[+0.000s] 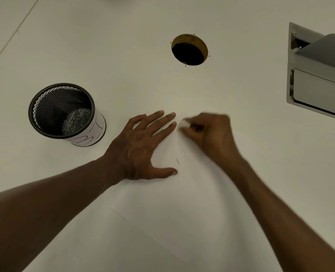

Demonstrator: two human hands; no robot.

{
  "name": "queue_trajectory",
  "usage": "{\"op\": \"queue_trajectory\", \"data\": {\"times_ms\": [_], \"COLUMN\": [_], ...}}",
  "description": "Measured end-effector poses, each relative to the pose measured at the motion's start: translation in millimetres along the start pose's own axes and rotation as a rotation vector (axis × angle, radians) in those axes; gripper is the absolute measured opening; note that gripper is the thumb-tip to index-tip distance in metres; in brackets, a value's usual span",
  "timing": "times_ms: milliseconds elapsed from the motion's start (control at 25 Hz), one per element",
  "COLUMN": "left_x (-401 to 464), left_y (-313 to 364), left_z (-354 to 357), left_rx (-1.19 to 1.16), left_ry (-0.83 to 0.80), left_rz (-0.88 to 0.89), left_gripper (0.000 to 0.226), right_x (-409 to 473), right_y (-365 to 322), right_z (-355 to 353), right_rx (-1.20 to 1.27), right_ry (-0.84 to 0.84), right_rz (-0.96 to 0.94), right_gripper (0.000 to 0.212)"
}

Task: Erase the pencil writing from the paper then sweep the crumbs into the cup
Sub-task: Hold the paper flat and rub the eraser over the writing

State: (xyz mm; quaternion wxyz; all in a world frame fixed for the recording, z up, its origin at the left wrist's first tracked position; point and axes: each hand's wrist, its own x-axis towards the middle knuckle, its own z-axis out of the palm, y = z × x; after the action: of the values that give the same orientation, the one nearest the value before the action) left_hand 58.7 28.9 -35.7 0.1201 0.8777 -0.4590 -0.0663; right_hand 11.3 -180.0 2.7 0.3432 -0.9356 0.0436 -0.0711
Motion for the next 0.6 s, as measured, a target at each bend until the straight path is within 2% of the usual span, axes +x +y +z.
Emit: {"op": "queue_trajectory", "data": {"times_ms": [40,120,240,280,440,600], "left_x": [0.7,0.4,-0.6,-0.2,1.0,0.0], "left_y": [0.2,0.0,-0.2,0.2,1.1,1.6], "left_z": [0.2,0.5,-1.2,-1.7,-1.0,-1.5], "left_rx": [-0.008,-0.010,0.005,0.004,-0.015,-0.006], "left_ry": [0.001,-0.003,-0.006,-0.003,-0.001,-0.031], "left_rz": [0.002,0.000,0.003,0.004,-0.002,-0.011], "left_gripper": [0.109,0.109,0.109,0.108,0.109,0.108], "right_x": [18.2,29.0,-7.2,-7.9,24.4,-15.9], "right_y": [10.2,17.7,-7.3,-7.2,12.4,-14.3], "right_z": [-7.8,-10.4,7.6,6.8,-8.5,13.4], "right_rx": [-0.007,-0.009,0.032,0.037,0.022,0.022], "right_ry": [0.075,0.108,0.005,-0.012,0.114,-0.031], "right_rz": [0.074,0.133,0.003,-0.011,0.098,-0.039], "right_gripper": [0.015,0.018,0.008,0.012,0.010,0.008]}}
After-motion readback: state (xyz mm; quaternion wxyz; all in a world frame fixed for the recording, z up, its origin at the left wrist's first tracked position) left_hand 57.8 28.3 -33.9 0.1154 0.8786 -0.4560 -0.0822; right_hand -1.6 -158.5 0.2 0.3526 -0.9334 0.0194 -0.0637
